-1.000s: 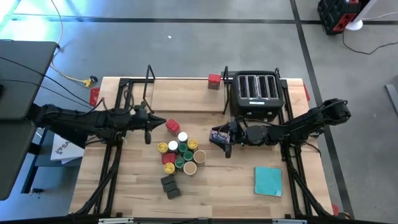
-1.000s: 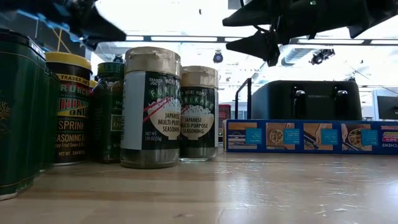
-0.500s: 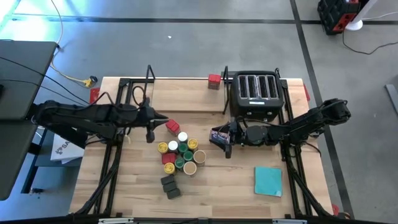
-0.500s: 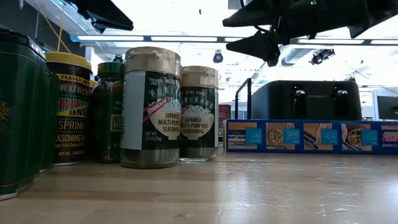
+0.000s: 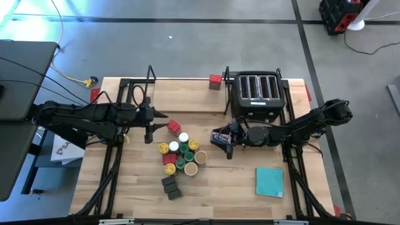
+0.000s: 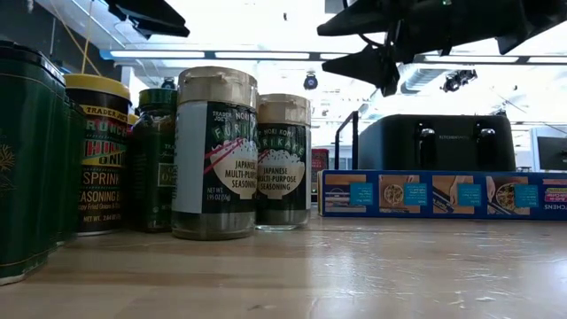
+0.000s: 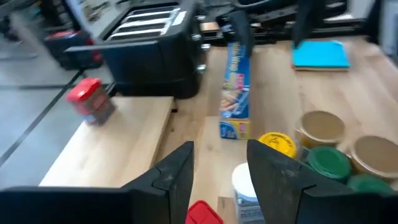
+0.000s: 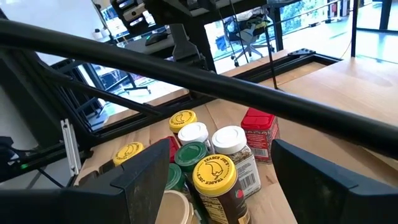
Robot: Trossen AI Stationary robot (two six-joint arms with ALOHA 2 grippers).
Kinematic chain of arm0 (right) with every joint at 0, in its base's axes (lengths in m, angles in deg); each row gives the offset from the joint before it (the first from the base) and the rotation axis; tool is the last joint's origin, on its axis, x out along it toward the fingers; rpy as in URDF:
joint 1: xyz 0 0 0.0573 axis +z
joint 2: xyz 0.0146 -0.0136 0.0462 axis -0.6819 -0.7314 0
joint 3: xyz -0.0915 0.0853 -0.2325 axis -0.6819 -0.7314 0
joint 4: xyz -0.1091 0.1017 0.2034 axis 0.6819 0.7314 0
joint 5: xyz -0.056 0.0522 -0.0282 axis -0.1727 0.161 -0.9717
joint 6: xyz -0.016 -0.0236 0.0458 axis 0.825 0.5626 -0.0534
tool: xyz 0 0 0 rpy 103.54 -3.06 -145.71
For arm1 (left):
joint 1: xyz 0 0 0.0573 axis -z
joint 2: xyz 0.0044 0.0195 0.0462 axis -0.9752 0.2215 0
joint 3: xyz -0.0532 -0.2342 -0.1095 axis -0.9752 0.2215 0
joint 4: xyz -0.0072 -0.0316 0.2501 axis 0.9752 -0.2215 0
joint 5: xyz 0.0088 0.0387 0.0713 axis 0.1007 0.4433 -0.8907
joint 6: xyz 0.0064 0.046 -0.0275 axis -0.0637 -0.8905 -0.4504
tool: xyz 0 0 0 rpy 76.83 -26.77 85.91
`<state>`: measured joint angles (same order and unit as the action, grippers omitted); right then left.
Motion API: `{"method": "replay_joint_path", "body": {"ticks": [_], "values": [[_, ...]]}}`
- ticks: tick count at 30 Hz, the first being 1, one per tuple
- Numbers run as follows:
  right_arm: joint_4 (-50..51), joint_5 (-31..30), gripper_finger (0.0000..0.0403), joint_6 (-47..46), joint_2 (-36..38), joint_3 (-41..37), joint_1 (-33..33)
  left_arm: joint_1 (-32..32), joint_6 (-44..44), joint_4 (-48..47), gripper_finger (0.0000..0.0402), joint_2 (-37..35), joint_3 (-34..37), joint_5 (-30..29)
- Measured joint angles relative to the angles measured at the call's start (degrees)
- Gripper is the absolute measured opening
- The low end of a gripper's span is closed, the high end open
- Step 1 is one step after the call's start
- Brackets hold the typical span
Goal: Shelf spices
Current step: Put the top red seasoning can on the shelf aligned with the other red seasoning can
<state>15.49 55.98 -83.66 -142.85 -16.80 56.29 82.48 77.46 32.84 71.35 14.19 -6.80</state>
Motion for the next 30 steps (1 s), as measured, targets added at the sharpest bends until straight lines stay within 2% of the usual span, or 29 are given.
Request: {"method": "replay_joint_path", "body": {"ticks": [6,10,13,18,20,24,30], "values": [[0.0,0.02,0.0275,3.11,0.0,0.02,-0.3,0.0,-4.41,-0.02,0.0147,0.0,0.0,9.87],[0.01,-0.15,0.0275,4.06,0.0,0.02,-0.55,0.25,-1.59,-0.13,0.0147,0.0,0.0,11.96],[0.55,-0.2,0.0275,4.32,0.0,0.02,-0.55,1.57,-1.74,-1.89,0.0147,0.0,0.0,9.84],[2.6,-0.24,0.0275,4.32,-0.02,0.02,-0.55,3.19,1.17,-7.16,0.0147,-0.02,0.0,-0.91],[3.55,-0.31,0.0275,4.32,-0.02,0.02,-0.55,3.28,2.98,-8.46,0.0147,0.05,0.0,-1.16],[4.46,-0.33,0.0275,5.02,-0.02,0.02,-0.55,3.3,5.54,-11.34,0.0156,0.46,0.04,2.41],[4.37,-0.33,0.0275,6.05,-0.02,0.02,-0.55,1.35,4.53,-17.21,0.0203,5.03,0.04,2.55]]}}
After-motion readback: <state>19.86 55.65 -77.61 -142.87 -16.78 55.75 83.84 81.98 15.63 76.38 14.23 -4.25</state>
